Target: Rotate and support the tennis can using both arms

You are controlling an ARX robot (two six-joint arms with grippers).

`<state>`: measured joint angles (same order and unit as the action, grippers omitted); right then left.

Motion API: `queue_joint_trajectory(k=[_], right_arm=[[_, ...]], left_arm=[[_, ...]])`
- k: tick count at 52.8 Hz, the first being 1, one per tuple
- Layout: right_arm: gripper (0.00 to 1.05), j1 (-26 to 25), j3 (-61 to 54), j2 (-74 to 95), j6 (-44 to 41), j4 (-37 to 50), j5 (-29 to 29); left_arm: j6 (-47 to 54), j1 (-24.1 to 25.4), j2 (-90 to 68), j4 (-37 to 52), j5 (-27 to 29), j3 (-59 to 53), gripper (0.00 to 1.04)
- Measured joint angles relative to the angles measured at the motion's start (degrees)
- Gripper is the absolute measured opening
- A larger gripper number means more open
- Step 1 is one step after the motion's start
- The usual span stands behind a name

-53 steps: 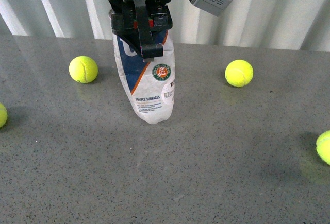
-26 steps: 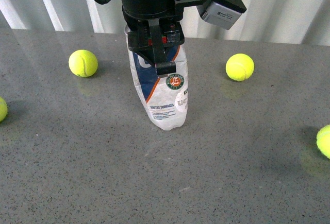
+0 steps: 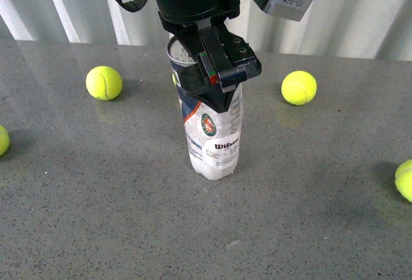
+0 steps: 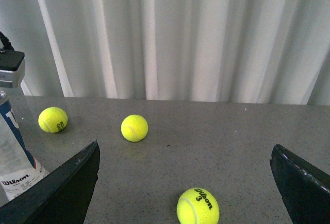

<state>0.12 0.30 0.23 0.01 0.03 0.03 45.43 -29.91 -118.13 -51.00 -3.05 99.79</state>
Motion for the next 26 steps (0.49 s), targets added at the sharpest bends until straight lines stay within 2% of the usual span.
queue_joint_trajectory(k=[5, 26], right_arm=[[0.98, 0.0, 0.0, 0.0, 0.0, 0.0, 0.02], [0.98, 0.0, 0.0, 0.0, 0.0, 0.0, 0.0]], left_arm=[[-0.44, -0.04, 2.34, 0.2, -0.66, -1.68, 0.99], [-4.39, 0.11, 7.3, 2.58, -1.03, -6.54, 0.98]])
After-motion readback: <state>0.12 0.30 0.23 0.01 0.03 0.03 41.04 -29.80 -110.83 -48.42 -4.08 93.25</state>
